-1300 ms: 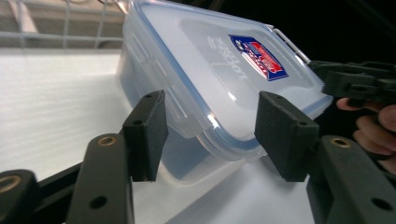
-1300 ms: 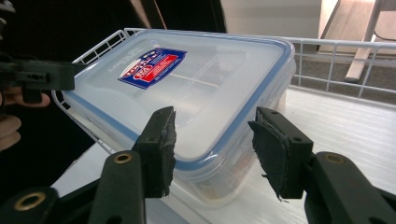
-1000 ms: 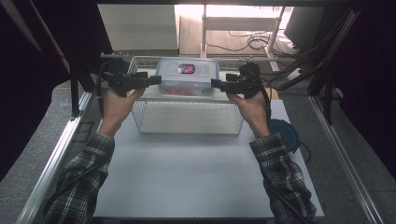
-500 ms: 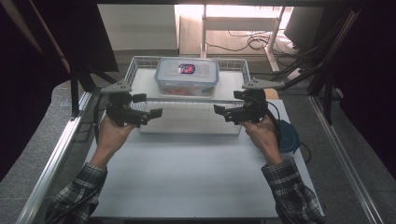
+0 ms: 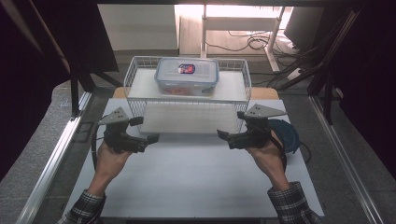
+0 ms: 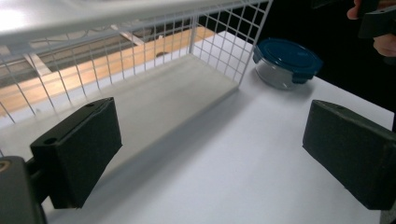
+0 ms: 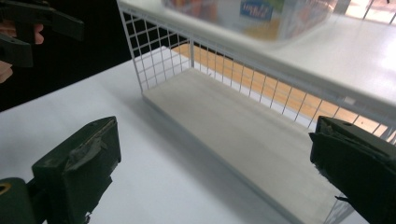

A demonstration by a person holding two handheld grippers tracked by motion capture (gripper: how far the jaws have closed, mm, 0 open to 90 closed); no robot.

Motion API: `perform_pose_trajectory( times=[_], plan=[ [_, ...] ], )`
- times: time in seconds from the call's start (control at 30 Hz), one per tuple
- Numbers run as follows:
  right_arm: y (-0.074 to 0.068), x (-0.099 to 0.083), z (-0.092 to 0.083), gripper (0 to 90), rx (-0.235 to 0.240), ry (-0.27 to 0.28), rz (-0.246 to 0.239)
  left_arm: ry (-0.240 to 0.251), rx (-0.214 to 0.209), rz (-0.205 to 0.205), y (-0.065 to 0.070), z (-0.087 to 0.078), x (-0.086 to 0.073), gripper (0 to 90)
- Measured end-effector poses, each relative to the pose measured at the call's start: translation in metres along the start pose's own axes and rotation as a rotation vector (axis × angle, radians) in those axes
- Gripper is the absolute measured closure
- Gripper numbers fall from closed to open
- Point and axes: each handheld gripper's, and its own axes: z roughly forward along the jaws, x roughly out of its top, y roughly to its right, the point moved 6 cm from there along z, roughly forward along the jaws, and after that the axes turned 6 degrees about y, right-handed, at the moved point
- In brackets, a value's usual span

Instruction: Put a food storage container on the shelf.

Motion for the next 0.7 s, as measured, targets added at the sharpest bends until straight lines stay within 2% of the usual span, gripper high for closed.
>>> perform_pose_trajectory(
  times=[0.27,0.53,0.7],
  plan=[
    [-0.004,-0.030,-0.011,0.9,-0.012,-0.026,0.026,-0.021,0.014,0.010,0.011,-0.009,-0.029,4.9],
    [-0.007,-0.061,-0.018,1.9,-0.036,-0.043,0.017,-0.073,0.058,0.010,0.006,-0.009,-0.068,4.3],
    [-0.011,-0.081,-0.018,2.5,-0.050,-0.040,0.017,-0.072,0.082,0.004,0.007,-0.009,-0.092,4.4]
  ],
)
